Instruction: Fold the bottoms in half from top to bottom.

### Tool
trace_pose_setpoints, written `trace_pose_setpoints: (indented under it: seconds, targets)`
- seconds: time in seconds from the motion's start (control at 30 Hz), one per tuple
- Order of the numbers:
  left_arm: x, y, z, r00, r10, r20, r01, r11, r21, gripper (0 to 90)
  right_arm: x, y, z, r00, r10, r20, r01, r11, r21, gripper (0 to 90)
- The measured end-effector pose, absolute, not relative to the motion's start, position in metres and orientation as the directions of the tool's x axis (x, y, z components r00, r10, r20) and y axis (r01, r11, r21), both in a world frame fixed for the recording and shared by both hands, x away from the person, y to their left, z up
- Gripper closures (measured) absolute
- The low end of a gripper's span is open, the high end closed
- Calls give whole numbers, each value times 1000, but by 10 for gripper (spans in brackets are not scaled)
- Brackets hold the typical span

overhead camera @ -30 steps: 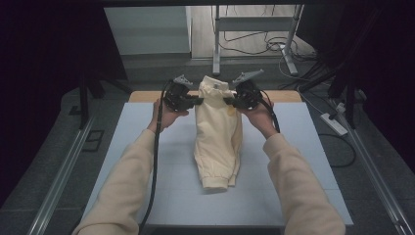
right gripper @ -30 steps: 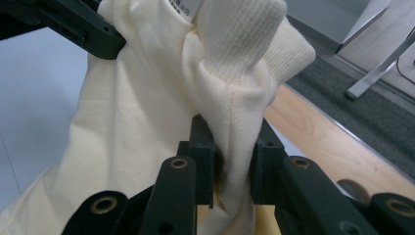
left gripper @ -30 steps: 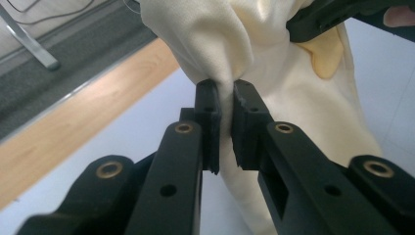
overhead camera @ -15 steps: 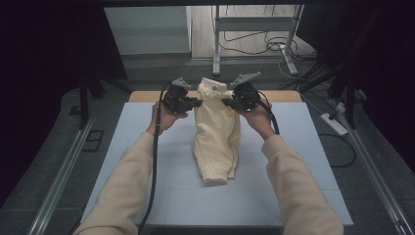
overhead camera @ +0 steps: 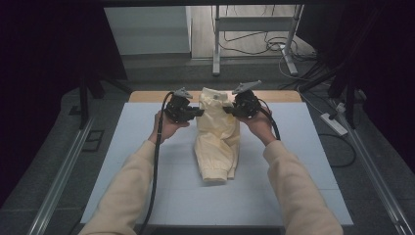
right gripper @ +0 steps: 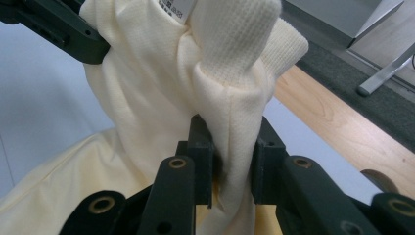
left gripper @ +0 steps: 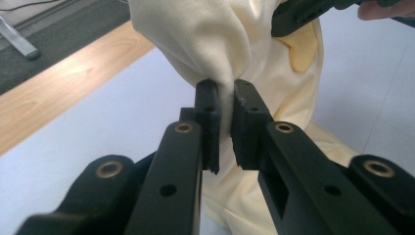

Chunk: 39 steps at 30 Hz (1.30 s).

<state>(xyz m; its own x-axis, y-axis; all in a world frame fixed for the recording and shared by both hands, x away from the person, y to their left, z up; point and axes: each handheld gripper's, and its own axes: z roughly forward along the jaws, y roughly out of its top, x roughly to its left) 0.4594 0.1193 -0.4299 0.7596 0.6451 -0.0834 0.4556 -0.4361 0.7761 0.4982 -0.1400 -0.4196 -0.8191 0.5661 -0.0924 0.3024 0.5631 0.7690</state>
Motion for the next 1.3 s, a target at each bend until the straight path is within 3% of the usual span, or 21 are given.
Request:
trace_pose_setpoints:
  seconds: [1.3]
  targets:
    - [426,113,-467,792,598,-123,466,-461,755,814,464,-155,-460,-844,536,1,353,554,754,739]
